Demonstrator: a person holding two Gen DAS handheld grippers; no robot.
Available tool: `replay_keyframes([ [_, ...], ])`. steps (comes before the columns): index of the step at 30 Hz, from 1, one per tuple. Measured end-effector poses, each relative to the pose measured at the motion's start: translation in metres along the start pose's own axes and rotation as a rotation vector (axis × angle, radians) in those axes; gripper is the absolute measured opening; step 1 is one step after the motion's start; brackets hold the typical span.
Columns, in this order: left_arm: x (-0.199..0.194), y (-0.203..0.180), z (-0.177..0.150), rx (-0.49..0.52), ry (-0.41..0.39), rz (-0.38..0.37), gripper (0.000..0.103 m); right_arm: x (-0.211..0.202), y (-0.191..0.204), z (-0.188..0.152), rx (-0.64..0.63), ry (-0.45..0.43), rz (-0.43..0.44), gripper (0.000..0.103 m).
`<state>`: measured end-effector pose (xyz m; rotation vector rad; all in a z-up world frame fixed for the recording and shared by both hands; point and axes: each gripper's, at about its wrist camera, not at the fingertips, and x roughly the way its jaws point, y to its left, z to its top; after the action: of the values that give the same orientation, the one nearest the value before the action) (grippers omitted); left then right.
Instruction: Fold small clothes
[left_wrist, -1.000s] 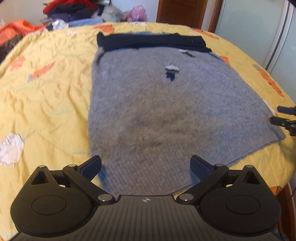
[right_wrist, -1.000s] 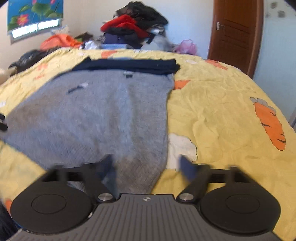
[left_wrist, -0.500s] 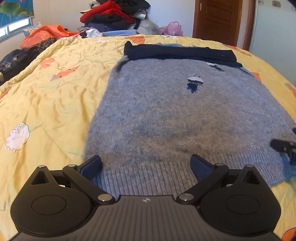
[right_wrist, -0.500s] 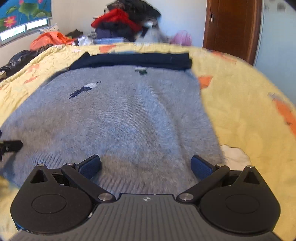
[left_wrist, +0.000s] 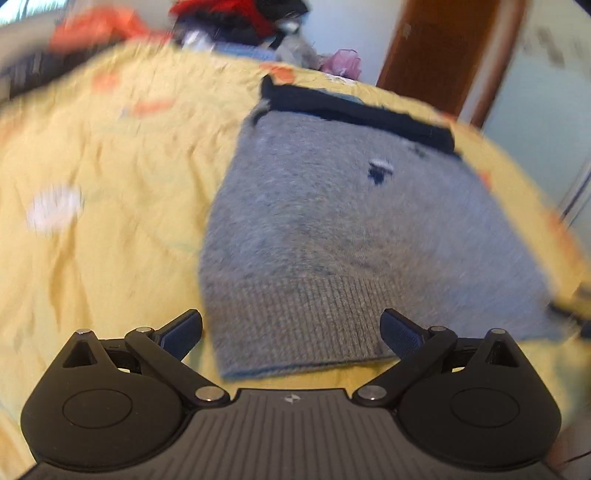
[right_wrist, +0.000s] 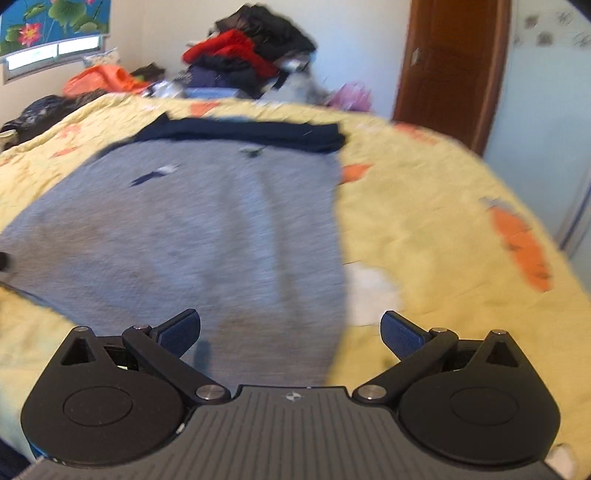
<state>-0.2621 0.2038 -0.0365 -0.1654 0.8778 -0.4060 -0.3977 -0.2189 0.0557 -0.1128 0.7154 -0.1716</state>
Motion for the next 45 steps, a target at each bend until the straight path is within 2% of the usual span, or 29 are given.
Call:
replay_keyframes([
  [2, -0.007, 0.031, 0.006, -0.142, 0.028, -0.154, 0.103, -0.002, -0.016, -0.001, 0.036, 0.013, 0.052, 0.102],
  [3, -0.009, 0.04, 0.01, -0.177, 0.039, -0.183, 0.103, -0.003, -0.024, -0.002, 0.064, 0.017, 0.09, 0.102],
  [6, -0.008, 0.054, 0.021, -0.211, 0.066, -0.195, 0.103, -0.004, -0.042, -0.003, 0.16, 0.022, 0.166, 0.102],
  [8, -0.001, 0.062, 0.026, -0.261, 0.108, -0.257, 0.103, -0.003, -0.053, -0.004, 0.23, 0.024, 0.224, 0.102],
  [10, 0.005, 0.067, 0.028, -0.301, 0.139, -0.251, 0.103, -0.002, -0.058, -0.007, 0.276, 0.019, 0.247, 0.102],
  [13, 0.013, 0.069, 0.03, -0.355, 0.167, -0.312, 0.103, 0.003, -0.066, -0.011, 0.339, 0.04, 0.291, 0.103],
  [14, 0.015, 0.069, 0.031, -0.376, 0.173, -0.31, 0.103, 0.004, -0.069, -0.012, 0.359, 0.046, 0.307, 0.103],
  [17, 0.028, 0.066, 0.035, -0.434, 0.239, -0.371, 0.102, 0.007, -0.071, -0.013, 0.382, 0.048, 0.335, 0.103],
  [20, 0.037, 0.063, 0.037, -0.482, 0.265, -0.406, 0.102, 0.011, -0.073, -0.012, 0.387, 0.048, 0.389, 0.102],
  [22, 0.039, 0.064, 0.037, -0.499, 0.275, -0.417, 0.095, 0.015, -0.08, -0.012, 0.431, 0.055, 0.441, 0.101],
  [24, 0.04, 0.068, 0.035, -0.502, 0.275, -0.423, 0.084, 0.019, -0.09, -0.013, 0.503, 0.073, 0.502, 0.094],
  [26, 0.04, 0.074, 0.033, -0.521, 0.271, -0.435, 0.077, 0.022, -0.097, -0.014, 0.556, 0.09, 0.534, 0.091],
  [28, 0.04, 0.08, 0.031, -0.535, 0.271, -0.454, 0.076, 0.024, -0.103, -0.015, 0.603, 0.096, 0.556, 0.09],
  [29, 0.041, 0.081, 0.03, -0.543, 0.27, -0.459, 0.075, 0.025, -0.104, -0.015, 0.616, 0.1, 0.568, 0.088],
  [31, 0.04, 0.08, 0.029, -0.526, 0.269, -0.453, 0.064, 0.027, -0.1, -0.018, 0.645, 0.124, 0.633, 0.08],
  [32, 0.042, 0.08, 0.028, -0.524, 0.281, -0.458, 0.051, 0.027, -0.095, -0.019, 0.645, 0.133, 0.651, 0.072],
  [33, 0.046, 0.081, 0.025, -0.532, 0.299, -0.47, 0.043, 0.026, -0.09, -0.02, 0.63, 0.138, 0.651, 0.068],
  [35, 0.052, 0.083, 0.02, -0.556, 0.314, -0.489, 0.032, 0.026, -0.081, -0.024, 0.615, 0.146, 0.657, 0.052],
  [36, 0.053, 0.084, 0.018, -0.559, 0.315, -0.496, 0.028, 0.027, -0.078, -0.026, 0.624, 0.145, 0.665, 0.047],
  [37, 0.054, 0.085, 0.016, -0.563, 0.312, -0.501, 0.025, 0.028, -0.075, -0.027, 0.631, 0.147, 0.669, 0.037],
  [38, 0.055, 0.086, 0.014, -0.569, 0.312, -0.504, 0.018, 0.028, -0.073, -0.029, 0.639, 0.148, 0.664, 0.027],
  [39, 0.056, 0.088, 0.012, -0.574, 0.309, -0.508, 0.012, 0.029, -0.072, -0.03, 0.652, 0.148, 0.659, 0.021],
  [43, 0.057, 0.096, 0.003, -0.603, 0.259, -0.541, 0.006, 0.027, -0.068, -0.032, 0.701, 0.108, 0.666, 0.014],
  [45, 0.056, 0.101, -0.002, -0.625, 0.221, -0.589, 0.006, 0.026, -0.067, -0.028, 0.724, 0.076, 0.662, 0.013],
])
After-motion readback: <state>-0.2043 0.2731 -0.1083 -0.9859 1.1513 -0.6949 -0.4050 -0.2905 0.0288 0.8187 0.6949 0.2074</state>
